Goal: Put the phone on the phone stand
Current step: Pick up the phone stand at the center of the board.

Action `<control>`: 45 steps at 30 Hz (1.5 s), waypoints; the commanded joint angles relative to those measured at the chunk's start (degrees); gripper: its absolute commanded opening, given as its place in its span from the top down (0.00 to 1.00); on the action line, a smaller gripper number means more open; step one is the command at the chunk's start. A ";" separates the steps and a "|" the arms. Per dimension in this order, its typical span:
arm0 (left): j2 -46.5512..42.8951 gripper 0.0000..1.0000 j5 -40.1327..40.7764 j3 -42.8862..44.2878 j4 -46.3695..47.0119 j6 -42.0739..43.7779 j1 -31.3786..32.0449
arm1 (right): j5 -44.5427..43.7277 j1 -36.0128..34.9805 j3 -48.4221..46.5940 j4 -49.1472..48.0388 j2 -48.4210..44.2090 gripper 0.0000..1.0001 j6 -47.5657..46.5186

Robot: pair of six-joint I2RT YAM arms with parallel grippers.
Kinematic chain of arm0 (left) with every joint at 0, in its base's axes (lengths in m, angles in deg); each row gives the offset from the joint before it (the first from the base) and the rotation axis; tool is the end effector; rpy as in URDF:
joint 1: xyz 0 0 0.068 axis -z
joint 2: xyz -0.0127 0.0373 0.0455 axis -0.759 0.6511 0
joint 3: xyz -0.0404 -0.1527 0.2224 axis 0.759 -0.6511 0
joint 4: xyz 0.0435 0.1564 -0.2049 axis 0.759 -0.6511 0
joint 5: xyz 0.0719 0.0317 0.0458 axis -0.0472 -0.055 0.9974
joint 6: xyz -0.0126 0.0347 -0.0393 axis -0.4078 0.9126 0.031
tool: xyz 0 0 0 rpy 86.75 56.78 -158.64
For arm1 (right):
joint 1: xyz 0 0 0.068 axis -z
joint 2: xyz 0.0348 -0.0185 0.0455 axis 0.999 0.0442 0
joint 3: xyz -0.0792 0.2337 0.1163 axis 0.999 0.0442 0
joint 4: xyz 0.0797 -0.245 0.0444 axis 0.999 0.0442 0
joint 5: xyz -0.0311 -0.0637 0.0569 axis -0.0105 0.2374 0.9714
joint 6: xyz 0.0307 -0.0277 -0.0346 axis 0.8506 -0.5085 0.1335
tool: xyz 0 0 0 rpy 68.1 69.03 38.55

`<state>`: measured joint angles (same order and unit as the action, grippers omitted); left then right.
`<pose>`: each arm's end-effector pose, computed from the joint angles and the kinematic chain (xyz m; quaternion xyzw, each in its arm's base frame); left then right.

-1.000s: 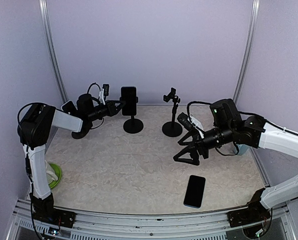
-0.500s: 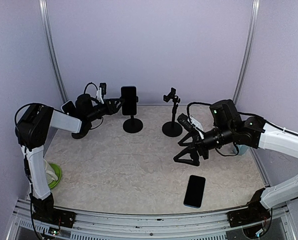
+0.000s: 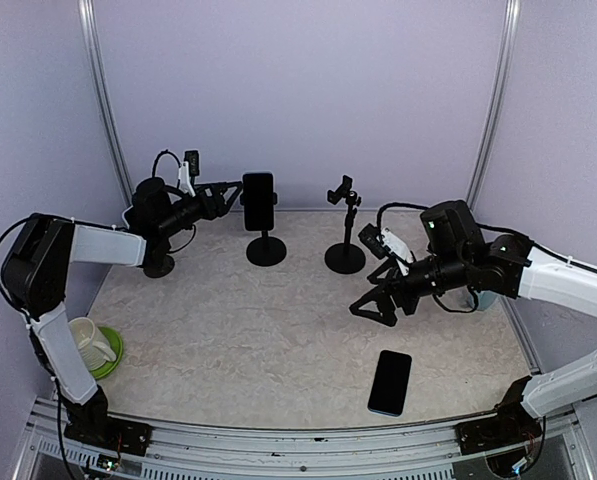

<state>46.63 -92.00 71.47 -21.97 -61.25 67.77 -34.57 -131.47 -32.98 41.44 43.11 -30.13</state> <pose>0.3824 -0.1443 0.2584 0.1436 0.6520 -0.4109 0.6209 0.1804 0.1923 0.2947 -0.3998 0.7912 0.3181 0.3363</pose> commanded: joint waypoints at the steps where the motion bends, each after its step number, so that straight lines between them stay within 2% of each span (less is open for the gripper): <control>1: -4.91 0.23 2.51 -2.62 -2.79 2.13 1.19 | -12.55 0.74 0.70 -0.87 -1.74 0.00 3.43; 4: -7.91 0.17 3.71 -4.30 -4.04 2.62 1.85 | -17.33 1.43 0.22 -1.20 -1.88 0.00 5.13; 8: -12.10 0.02 5.54 -6.70 -5.75 2.96 3.03 | -20.08 3.01 -1.21 -1.22 -1.30 0.00 6.69; 9: -13.15 0.01 6.08 -7.24 -6.25 2.96 3.58 | -20.24 3.39 -1.64 -1.22 -1.01 0.00 6.88; 15: -19.52 0.01 11.09 -10.19 -11.11 6.30 7.32 | -22.70 4.40 -3.44 -2.77 0.41 0.00 7.41; 21: -25.94 0.01 16.49 -16.31 -11.74 5.52 12.45 | -26.23 5.95 -5.26 -5.18 1.79 0.01 8.11; 32: -30.40 0.01 22.44 -23.91 -12.83 5.38 22.53 | -27.08 8.38 -8.71 -12.19 8.66 0.14 7.70; 39: -32.83 0.01 24.19 -26.54 -14.79 5.78 26.96 | -24.47 10.55 -15.55 -15.21 17.32 0.19 2.11; 45: -36.83 0.01 25.21 -29.01 -16.83 6.08 29.24 | -14.06 16.77 -22.51 -16.05 25.98 0.26 0.07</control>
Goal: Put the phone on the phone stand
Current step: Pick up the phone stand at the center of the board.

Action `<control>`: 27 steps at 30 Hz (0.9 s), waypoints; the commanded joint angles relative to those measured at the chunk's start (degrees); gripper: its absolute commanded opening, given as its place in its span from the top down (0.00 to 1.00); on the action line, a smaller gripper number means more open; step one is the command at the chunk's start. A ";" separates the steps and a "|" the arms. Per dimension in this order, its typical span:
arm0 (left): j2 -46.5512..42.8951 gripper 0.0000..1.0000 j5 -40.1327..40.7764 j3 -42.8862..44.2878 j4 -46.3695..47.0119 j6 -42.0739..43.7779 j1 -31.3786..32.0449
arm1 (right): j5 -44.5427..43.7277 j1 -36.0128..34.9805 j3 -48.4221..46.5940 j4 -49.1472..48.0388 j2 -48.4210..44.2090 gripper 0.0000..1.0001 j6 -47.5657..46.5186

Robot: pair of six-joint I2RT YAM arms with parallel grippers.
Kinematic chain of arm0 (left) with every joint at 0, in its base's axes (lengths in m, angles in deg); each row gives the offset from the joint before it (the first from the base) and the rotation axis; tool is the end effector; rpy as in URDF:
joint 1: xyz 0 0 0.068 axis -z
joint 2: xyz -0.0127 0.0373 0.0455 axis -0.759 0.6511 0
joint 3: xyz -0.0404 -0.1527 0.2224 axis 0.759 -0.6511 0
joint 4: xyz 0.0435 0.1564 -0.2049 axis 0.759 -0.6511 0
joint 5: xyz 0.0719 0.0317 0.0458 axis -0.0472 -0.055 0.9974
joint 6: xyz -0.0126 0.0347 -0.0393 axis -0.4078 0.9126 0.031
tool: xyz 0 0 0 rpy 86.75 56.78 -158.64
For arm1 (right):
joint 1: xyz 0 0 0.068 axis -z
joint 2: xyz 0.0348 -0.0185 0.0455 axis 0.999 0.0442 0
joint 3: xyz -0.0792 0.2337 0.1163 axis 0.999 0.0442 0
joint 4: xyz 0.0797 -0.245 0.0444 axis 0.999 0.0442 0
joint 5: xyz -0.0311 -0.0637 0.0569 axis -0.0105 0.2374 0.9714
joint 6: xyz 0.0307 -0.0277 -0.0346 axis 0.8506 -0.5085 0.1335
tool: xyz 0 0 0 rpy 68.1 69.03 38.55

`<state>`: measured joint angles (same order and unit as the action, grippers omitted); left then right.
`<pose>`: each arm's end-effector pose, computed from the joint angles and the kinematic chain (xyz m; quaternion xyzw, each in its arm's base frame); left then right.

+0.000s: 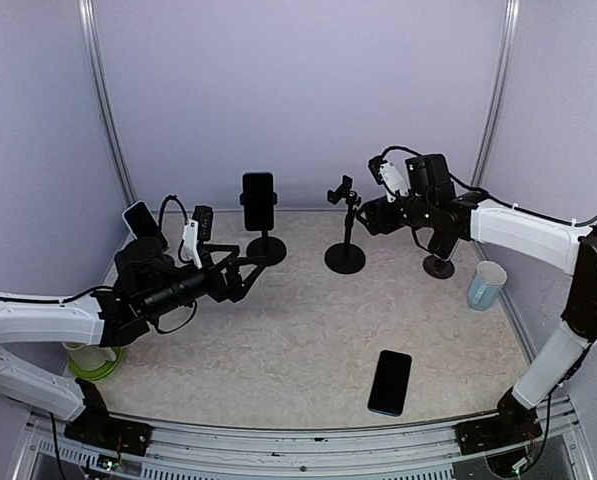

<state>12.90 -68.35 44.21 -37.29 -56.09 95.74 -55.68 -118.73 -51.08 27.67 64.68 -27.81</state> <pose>0.1865 -0.1989 0.2599 0.1907 0.6925 -0.3958 0.5722 0.3185 0.1936 0.3116 -0.2079 0.8294 0.1547 0.4950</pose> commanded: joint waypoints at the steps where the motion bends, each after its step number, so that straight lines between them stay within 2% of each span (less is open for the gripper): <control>1: -3.84 0.01 1.81 -1.97 -2.07 0.88 1.67 | 8.82 5.12 -5.61 -2.14 5.76 0.27 -2.53; 6: -7.01 0.01 2.69 -2.63 -5.07 1.21 2.98 | 16.30 8.23 -11.94 -1.09 12.26 0.31 -5.38; 19: -13.41 0.01 4.86 -4.75 -7.66 1.23 5.78 | 22.51 8.33 -20.67 0.48 21.11 0.34 -11.40; 27: -14.39 0.01 6.09 -5.59 -8.30 1.00 7.39 | 23.92 8.30 -23.89 0.89 24.75 0.54 -13.75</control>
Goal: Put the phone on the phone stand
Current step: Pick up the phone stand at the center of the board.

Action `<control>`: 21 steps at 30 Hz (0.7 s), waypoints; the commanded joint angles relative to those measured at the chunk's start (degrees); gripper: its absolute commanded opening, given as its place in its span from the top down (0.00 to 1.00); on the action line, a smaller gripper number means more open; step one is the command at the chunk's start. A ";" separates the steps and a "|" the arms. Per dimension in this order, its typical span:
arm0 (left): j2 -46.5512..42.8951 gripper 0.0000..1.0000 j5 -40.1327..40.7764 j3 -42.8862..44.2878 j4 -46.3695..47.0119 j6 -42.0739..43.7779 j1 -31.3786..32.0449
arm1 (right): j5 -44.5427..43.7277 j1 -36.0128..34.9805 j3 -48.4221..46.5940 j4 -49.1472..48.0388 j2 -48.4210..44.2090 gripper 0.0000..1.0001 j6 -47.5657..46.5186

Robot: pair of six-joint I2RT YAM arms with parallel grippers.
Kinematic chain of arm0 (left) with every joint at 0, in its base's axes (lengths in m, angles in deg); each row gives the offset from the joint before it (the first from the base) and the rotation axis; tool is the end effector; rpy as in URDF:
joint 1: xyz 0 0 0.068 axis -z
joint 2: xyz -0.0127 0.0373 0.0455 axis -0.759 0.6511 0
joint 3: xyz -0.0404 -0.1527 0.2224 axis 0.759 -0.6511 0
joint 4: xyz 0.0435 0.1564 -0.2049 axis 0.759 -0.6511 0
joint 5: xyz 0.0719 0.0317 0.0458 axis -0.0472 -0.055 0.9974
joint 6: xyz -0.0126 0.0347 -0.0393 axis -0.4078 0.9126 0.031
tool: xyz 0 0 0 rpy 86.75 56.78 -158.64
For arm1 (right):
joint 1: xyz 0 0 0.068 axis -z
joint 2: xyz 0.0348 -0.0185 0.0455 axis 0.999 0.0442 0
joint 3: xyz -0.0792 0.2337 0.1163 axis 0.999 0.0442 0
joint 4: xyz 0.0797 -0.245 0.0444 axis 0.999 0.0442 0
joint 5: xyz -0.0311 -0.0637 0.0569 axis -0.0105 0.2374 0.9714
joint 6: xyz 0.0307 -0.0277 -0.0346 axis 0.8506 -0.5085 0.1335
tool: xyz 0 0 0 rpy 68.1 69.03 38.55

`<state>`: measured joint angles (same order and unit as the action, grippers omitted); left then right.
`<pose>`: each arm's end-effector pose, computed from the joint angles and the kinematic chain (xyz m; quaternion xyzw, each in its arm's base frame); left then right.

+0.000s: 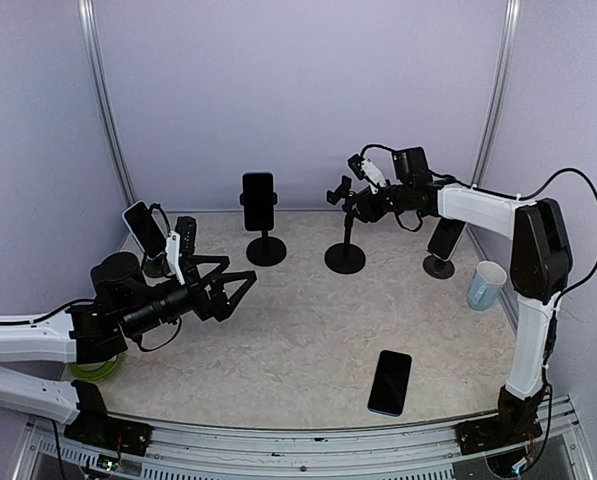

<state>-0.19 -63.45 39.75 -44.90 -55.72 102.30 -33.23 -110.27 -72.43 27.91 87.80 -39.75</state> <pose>0.1399 -0.1838 0.2712 0.2020 0.6828 -0.4052 0.5734 0.4291 0.1953 0.2791 -0.3251 0.7886 0.2284 0.4693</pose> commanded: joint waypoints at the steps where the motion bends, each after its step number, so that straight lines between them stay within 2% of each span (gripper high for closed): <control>1: -1.45 0.01 1.36 -1.22 -0.72 0.52 0.94 | 1.35 -0.13 -2.71 0.50 1.83 0.54 -1.99; 5: -1.83 0.01 1.70 -1.67 -0.68 0.58 1.21 | 1.14 -0.13 -3.35 0.14 2.40 0.66 -2.77; 17: -2.03 0.01 1.62 -2.51 -0.11 0.37 1.74 | -1.30 -0.17 -7.59 1.35 5.16 0.66 -4.71; 21: -2.00 0.01 1.59 -2.93 0.19 0.17 1.90 | 0.71 -0.12 -8.16 2.49 5.28 0.86 -5.57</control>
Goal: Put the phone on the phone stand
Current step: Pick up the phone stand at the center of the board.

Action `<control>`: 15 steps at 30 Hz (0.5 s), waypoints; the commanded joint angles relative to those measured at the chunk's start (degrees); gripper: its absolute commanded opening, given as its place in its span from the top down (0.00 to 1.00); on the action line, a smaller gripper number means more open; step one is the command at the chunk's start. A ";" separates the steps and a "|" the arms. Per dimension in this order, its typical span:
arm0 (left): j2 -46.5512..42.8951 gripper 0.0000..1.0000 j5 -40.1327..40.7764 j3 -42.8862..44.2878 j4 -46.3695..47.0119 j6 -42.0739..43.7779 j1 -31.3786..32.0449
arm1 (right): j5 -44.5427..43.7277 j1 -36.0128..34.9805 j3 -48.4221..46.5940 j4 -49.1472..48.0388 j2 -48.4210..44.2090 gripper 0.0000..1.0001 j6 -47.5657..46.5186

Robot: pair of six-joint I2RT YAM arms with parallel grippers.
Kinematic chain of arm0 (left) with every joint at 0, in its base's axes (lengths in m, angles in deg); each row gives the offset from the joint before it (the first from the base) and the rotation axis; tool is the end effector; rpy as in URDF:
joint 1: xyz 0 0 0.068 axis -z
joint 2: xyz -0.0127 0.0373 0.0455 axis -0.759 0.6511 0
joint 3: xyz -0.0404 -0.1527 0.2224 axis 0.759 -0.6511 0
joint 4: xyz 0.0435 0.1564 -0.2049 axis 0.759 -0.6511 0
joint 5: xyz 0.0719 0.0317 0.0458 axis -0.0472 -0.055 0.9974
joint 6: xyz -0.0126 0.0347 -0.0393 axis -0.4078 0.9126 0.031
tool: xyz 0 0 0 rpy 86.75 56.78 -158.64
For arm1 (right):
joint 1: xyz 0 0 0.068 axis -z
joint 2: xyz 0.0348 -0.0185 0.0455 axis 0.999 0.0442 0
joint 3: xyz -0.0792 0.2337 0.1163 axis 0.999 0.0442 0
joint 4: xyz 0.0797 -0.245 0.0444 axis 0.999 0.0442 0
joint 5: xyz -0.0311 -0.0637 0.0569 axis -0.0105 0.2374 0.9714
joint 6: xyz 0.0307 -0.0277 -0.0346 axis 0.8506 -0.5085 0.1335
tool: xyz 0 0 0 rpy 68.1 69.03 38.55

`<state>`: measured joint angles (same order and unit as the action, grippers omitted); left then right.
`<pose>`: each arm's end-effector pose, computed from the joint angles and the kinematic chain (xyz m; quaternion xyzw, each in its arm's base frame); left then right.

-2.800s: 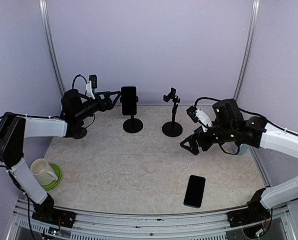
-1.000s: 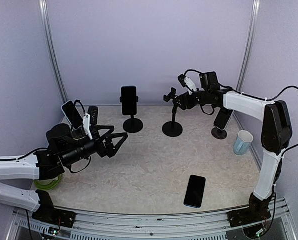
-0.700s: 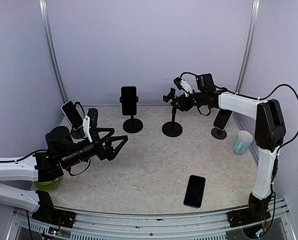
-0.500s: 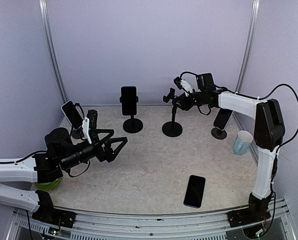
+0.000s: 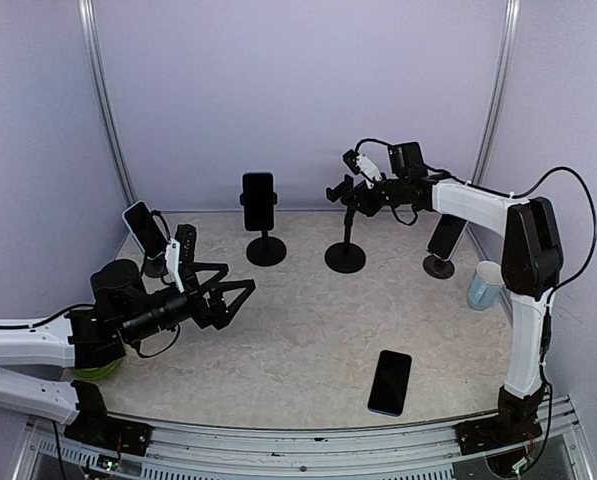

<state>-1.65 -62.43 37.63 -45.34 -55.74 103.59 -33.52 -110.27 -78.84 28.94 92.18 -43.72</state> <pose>0.1325 -0.1813 0.2626 0.2057 0.6887 -0.4024 0.5670 0.4474 0.2028 0.2807 -0.3513 0.7730 0.2097 0.4848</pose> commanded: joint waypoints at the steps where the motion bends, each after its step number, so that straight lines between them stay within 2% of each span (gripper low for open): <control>1: -0.47 0.01 0.59 -0.89 0.80 0.20 0.63 | 1.48 -0.14 -1.48 1.57 0.69 0.90 -1.82; 5: 0.01 0.01 0.40 -0.95 1.21 0.24 0.66 | 3.19 -0.13 0.72 0.85 -1.24 1.00 -2.35; 15: 0.76 0.01 -1.17 -1.08 2.82 0.97 0.97 | 13.96 -0.28 9.02 -0.28 -10.60 1.00 -4.05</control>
<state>-1.15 -62.65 37.07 -45.14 -55.74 103.92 -27.53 -110.23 -72.91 28.77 87.89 -46.92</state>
